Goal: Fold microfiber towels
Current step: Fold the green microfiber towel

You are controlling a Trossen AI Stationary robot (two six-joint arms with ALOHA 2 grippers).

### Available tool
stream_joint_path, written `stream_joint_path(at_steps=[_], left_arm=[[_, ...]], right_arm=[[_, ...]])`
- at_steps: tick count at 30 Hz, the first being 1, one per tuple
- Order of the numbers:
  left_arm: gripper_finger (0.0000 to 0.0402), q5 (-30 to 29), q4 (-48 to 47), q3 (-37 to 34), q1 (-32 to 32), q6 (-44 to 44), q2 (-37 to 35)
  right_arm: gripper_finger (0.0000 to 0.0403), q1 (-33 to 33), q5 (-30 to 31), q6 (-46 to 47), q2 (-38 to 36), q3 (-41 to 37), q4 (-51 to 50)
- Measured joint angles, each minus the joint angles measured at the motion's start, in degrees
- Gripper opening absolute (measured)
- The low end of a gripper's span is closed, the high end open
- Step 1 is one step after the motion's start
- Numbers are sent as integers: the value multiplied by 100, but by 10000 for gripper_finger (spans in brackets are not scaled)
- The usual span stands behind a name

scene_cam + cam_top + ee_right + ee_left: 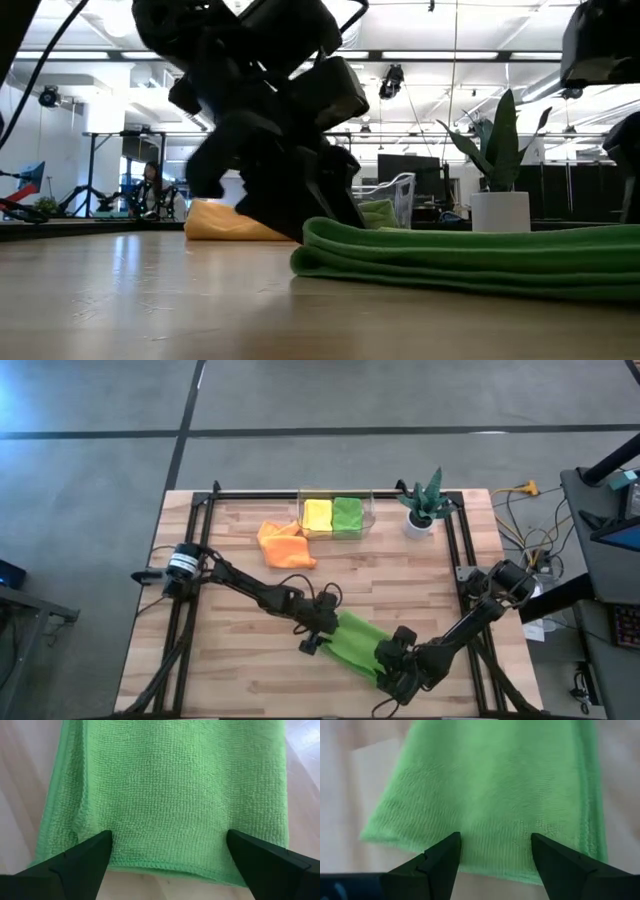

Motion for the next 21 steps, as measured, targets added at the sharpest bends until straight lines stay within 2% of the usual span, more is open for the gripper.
stream_joint_path(at_steps=[5, 13, 16, 21], left_arm=[[228, -563, 5, 88, 42, -1, -482], [228, -745, 49, 70, 210, -16, -1191], [228, -905, 26, 63, 288, -276, -1381], [228, -1266, 0, -143, 540, -1517, -1779]], right_arm=[[389, -9, -33, -95, -163, -12, -129], [389, -18, 15, -6, -726, 327, -938], [389, -34, 48, 783, -1000, 373, -1367], [389, 127, 215, 3091, -1421, -66, -1429]])
